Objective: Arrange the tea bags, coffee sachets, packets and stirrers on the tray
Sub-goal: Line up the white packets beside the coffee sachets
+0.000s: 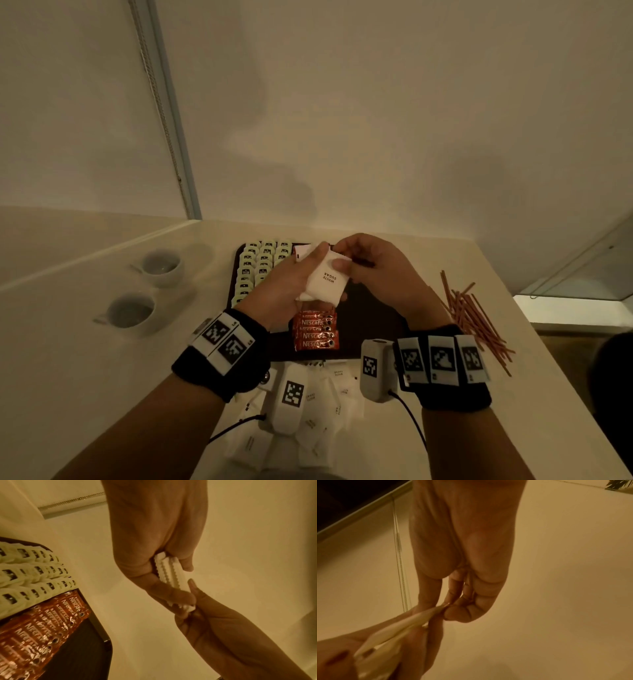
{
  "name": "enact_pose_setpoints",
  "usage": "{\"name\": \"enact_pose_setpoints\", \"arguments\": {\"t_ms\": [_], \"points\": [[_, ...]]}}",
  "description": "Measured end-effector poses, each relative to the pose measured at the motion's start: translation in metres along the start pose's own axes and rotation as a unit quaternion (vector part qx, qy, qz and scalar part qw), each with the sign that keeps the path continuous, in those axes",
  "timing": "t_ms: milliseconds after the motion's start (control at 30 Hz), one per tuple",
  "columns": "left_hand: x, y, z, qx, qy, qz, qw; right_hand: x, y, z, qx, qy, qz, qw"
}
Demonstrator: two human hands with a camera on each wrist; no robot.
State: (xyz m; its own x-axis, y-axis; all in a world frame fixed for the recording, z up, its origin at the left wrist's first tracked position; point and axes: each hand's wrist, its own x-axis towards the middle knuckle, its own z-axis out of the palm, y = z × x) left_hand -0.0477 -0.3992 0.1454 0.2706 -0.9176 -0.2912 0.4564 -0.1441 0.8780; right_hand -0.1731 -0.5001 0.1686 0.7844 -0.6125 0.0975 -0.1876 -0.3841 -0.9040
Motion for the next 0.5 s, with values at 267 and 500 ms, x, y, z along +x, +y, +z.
{"name": "enact_pose_setpoints", "arguments": {"t_ms": [267,500], "points": [[0.004,0.000,-0.005,-0.031,0.033,0.032,0.998,0.005,0.007,-0.002,0.004,0.010,0.035,0.999],[0.015,-0.001,-0.007,-0.078,0.055,0.033,0.995,0.009,0.011,0.001,0.111,0.031,0.072,0.991]]}}
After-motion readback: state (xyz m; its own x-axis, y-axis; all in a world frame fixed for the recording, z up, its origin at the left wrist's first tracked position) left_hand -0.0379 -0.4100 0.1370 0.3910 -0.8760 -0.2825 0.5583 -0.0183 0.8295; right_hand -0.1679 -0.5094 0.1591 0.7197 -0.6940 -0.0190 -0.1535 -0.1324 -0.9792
